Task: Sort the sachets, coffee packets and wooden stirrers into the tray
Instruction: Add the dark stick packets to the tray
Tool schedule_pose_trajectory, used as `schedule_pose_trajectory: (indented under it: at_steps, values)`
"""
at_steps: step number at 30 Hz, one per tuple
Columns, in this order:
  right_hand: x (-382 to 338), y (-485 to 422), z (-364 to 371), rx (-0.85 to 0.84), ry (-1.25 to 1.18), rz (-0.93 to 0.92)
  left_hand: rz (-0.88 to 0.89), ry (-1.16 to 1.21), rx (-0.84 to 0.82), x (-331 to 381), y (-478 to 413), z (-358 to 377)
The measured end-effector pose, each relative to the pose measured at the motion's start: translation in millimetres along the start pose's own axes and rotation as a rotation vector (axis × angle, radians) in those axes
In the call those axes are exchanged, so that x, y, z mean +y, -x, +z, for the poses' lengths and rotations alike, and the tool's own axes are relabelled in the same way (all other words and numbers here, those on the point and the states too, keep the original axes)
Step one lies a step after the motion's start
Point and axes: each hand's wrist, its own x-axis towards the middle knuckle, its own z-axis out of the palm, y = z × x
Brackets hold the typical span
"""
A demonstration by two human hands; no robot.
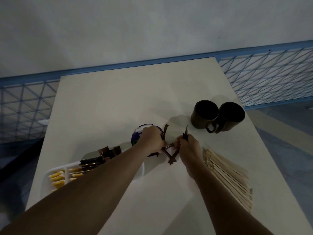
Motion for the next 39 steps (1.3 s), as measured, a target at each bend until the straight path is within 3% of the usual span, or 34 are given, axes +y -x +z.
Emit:
schedule_pose_trajectory:
  at_steps: [5, 12, 17, 21, 31, 39]
  values:
    - [0.2, 0.9, -1.1, 0.013, -0.182, 0.026, 0.006, -0.106, 0.115, 2.6, 5.2, -4.0]
    - [9.0, 4.3, -1.5, -0.047, 0.321, -0.153, -0.019, 0.026, 0.249, 8.7, 7.6, -11.5]
    - [15.8, 11.9, 8.2, -0.162, 0.513, -0.233, -0.016, 0.141, 0.255, 11.5, 5.8, -13.5]
    - [22.4, 13.9, 14.7, -0.146, 0.686, -0.284, -0.062, 0.12, 0.243, 10.2, 2.9, -11.5]
    - [19.4, 4.5, -5.9, -0.095, 0.843, -0.126, 0.036, 0.154, 0.173, 15.1, 2.4, 10.2]
    - [18.2, -3.4, -18.0, -0.062, 0.782, 0.041, 0.026, 0.27, 0.192, 24.3, -5.1, 26.5]
